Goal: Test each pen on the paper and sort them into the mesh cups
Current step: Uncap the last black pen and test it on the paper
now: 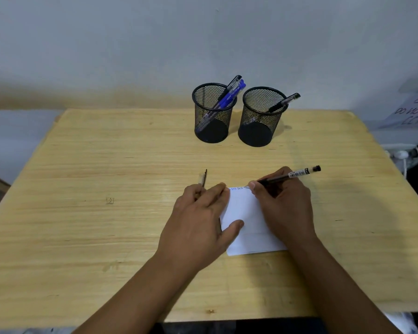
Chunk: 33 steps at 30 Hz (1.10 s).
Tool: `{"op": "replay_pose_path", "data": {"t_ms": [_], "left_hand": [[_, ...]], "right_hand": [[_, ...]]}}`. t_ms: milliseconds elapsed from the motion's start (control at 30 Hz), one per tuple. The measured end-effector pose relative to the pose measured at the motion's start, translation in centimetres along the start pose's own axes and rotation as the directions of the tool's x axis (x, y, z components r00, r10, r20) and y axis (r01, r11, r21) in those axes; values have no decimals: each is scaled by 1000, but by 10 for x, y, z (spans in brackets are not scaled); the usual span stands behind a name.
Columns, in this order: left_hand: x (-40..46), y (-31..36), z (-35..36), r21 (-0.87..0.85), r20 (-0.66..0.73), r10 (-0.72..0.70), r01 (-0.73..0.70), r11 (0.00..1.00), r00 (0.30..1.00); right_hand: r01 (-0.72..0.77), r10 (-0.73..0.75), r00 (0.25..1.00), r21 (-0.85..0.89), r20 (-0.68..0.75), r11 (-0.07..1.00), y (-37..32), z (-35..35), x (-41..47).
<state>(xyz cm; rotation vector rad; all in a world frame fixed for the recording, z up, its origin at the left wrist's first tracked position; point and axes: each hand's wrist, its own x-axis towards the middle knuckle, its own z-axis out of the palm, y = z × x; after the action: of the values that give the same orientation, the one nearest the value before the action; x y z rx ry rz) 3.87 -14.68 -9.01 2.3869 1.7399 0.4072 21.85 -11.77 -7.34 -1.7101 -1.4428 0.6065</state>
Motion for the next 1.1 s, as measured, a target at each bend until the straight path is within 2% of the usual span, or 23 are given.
{"op": "replay_pose_path", "data": {"t_ms": [1100], "left_hand": [[-1, 2, -2, 17, 9, -9, 9, 1000, 1000]], "right_hand": [[-48, 48, 999, 14, -14, 999, -3, -1, -2]]}}
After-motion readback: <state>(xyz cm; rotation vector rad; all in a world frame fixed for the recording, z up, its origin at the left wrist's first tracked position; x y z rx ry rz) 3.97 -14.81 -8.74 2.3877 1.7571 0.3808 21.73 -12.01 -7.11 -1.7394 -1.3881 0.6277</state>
